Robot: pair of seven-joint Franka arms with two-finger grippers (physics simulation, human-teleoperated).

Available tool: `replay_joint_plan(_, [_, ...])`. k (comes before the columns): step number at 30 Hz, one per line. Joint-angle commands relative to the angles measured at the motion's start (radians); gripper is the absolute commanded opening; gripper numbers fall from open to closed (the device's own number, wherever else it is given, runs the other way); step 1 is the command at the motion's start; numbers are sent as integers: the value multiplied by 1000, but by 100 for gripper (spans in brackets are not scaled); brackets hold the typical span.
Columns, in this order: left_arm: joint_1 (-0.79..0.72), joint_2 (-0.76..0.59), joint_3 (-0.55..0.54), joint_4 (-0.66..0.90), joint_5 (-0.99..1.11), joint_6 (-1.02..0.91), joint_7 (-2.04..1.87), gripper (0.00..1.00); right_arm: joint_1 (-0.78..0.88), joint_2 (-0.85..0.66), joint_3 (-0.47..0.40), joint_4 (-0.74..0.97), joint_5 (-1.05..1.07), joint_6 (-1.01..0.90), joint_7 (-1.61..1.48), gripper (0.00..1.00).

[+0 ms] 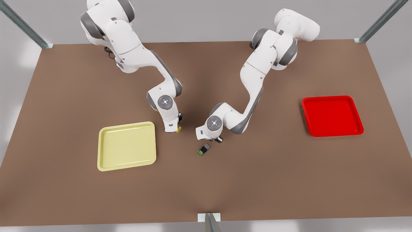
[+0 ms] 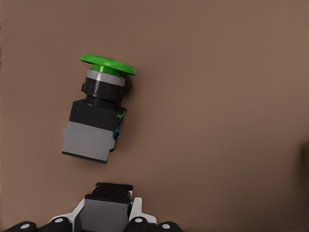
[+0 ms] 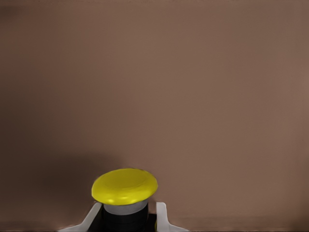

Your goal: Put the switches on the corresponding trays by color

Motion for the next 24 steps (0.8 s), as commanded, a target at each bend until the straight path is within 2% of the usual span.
replay_joint_plan(1, [0, -4, 0, 1, -6, -17, -37, 39, -31, -35, -42, 39, -2, -165, -227, 48])
replay_joint_plan(5, [55, -59, 6, 1, -3, -127, -23, 39, -113, -89, -147, 84, 7, -252, -505, 48])
replay_joint_plan(6, [113, -99, 8, 1, 0, -248, -19, 40, -140, -89, -166, 91, 7, -268, -546, 48])
replay_joint_plan(7, [242, -157, 12, -14, 3, -403, 29, 41, -163, -83, -214, 90, 6, -268, -608, 48])
replay_joint_plan(9, [392, -239, 12, -125, 85, -429, 33, 41, -166, -60, -229, 74, 4, -269, -635, 48])
replay_joint_plan(10, [471, -301, 12, -191, 94, -460, 42, 41, -166, -51, -229, 68, 4, -269, -635, 52])
replay_joint_plan(11, [511, -351, 12, -258, 112, -465, 76, 41, -168, -43, -229, 70, 6, -269, -632, 100])
replay_joint_plan(14, [635, -483, 12, -491, 192, -454, 133, 41, -173, -44, -229, 73, 6, -269, -632, 100])
replay_joint_plan(17, [713, -521, 14, -605, 253, -423, 180, 42, -174, -46, -229, 79, 7, -269, -634, 100])
replay_joint_plan(19, [808, -532, 14, -645, 290, -347, 286, 42, -183, -60, -229, 160, 42, -291, -632, 100])
replay_joint_plan(20, [839, -530, 14, -646, 322, -328, 320, 42, -185, -57, -231, 289, 64, -404, -631, 100])
replay_joint_plan(22, [891, -524, 14, -651, 367, -304, 355, 42, -194, -57, -239, 407, 70, -441, -595, 100])
replay_joint_plan(24, [937, -520, 14, -665, 401, -262, 385, 42, -206, -60, -248, 577, 87, -779, -331, 100])
